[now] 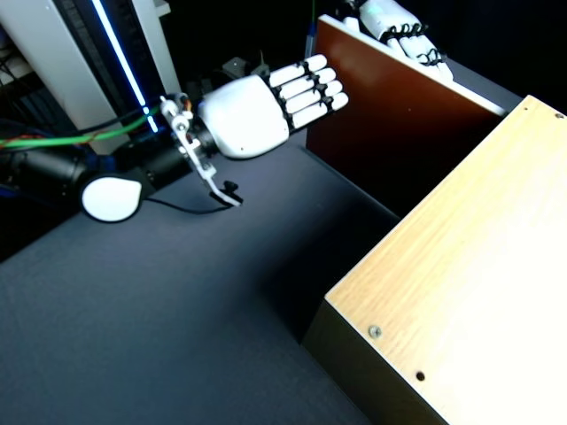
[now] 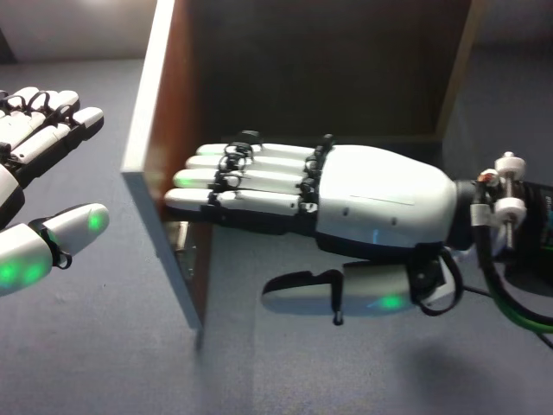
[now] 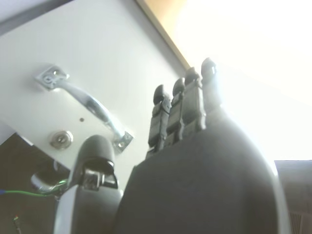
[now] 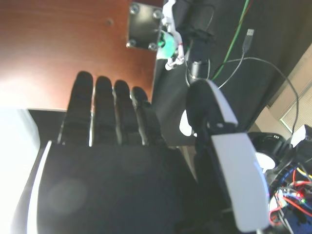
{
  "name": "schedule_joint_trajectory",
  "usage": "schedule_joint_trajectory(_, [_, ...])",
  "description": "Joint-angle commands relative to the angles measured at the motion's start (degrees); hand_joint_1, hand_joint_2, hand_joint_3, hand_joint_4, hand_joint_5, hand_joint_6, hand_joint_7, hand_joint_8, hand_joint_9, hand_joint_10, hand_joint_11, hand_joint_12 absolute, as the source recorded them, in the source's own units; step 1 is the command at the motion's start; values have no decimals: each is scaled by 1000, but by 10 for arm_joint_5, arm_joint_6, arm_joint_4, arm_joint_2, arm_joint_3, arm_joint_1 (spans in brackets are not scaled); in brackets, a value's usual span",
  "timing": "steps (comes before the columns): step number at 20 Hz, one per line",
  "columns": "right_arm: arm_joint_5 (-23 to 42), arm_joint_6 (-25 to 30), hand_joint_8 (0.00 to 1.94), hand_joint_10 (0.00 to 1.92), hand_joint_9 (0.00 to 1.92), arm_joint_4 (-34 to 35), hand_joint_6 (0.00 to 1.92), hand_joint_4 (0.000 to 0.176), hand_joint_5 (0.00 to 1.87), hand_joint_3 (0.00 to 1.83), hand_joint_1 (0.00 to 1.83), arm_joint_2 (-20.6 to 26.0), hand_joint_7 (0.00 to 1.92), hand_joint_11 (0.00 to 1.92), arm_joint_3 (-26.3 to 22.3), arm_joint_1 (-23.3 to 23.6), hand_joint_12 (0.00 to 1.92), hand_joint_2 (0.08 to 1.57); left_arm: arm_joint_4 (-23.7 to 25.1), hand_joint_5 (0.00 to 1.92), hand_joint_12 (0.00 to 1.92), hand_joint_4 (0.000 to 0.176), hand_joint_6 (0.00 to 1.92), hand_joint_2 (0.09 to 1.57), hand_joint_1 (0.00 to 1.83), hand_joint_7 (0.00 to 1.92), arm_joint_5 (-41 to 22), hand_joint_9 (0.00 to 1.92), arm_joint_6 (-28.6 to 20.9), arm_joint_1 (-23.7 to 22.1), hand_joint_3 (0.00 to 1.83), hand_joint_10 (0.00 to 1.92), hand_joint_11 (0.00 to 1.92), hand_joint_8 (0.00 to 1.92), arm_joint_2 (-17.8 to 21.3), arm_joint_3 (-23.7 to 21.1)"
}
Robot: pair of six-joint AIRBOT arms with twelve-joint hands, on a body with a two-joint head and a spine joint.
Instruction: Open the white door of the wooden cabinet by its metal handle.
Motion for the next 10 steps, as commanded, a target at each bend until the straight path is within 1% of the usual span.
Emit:
schedule_joint_trajectory(1, [68,3,12,1,5,26,15,0,85,0,562,-4,41,16,0,10,7,1379,-2,106,0,0,25,1387,0,0,-67,0,1,-4,22,0,0,0,0,4])
schedule_joint_trajectory(3, [63,3,2,0,0,21,2,0,57,1,509,-13,11,0,2,16,0,1398,-2,107,0,0,23,1387,0,0,-65,0,1,-6,21,0,0,0,-2,5])
schedule_joint_trajectory(4, [62,3,0,0,0,20,7,0,35,9,429,-16,1,0,2,18,0,1417,-2,107,0,0,23,1388,0,0,-65,0,1,-7,21,0,0,0,-3,6])
schedule_joint_trajectory(5, [62,3,0,0,0,19,4,0,32,20,250,-17,0,0,2,19,0,1463,-2,108,0,0,21,1388,0,0,-64,0,1,-8,20,0,0,0,-4,6])
schedule_joint_trajectory(7, [60,3,3,0,0,19,3,0,32,9,274,-17,11,0,0,19,0,1458,-1,108,0,0,21,1388,0,0,-65,0,1,-9,19,0,0,0,-4,5])
schedule_joint_trajectory(8, [56,3,2,0,0,19,3,0,36,0,419,-17,12,0,-3,19,0,1415,-1,108,0,0,20,1388,0,0,-66,0,1,-9,19,0,0,0,-4,4])
schedule_joint_trajectory(9, [56,3,0,0,0,20,3,0,37,0,481,-13,1,0,-4,19,0,1413,-1,109,0,0,19,1389,0,0,-67,0,1,-8,18,0,0,0,-4,3])
schedule_joint_trajectory(10, [54,3,0,0,0,24,3,0,37,0,481,-6,1,0,-5,19,0,1413,-1,109,0,0,19,1389,0,0,-68,0,1,-8,18,0,0,0,-4,2])
